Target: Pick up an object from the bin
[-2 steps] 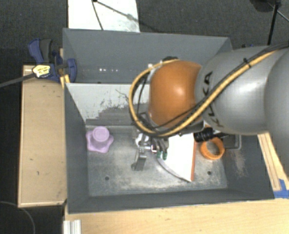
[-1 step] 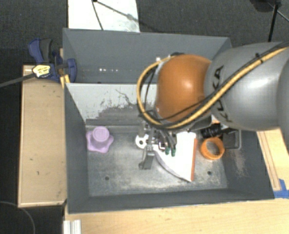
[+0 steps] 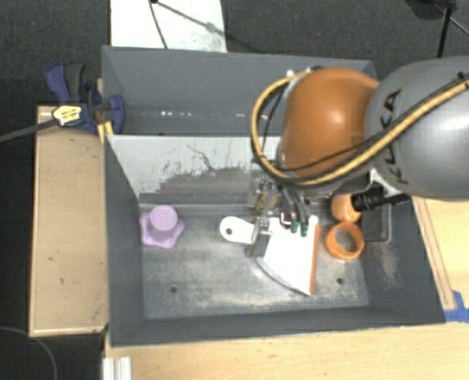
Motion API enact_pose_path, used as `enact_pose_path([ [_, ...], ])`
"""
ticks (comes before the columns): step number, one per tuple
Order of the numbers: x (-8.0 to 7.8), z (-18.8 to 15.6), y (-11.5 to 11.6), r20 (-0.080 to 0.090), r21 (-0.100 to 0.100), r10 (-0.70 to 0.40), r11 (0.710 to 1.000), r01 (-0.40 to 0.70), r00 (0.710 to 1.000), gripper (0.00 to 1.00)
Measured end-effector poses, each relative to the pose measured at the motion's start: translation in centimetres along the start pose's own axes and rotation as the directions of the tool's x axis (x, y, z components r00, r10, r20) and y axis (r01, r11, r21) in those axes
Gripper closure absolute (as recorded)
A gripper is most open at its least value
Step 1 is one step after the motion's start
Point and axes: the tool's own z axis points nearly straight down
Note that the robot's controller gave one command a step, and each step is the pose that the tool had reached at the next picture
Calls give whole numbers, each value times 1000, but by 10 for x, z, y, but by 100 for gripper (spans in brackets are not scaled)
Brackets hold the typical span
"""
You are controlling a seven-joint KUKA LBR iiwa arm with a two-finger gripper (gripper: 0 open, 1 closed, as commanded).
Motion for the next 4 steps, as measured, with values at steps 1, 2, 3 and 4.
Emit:
enact_pose_path([
  [1,-13,13,-19,-5,2,-99,995,99,995,0],
  [2,-21,43,-35,-4,0,-320,947,320,947,0],
  [3,-26,63,-45,-5,2,-89,996,89,996,0],
  [4,-38,67,-50,-6,2,31,1000,-31,1000,0],
])
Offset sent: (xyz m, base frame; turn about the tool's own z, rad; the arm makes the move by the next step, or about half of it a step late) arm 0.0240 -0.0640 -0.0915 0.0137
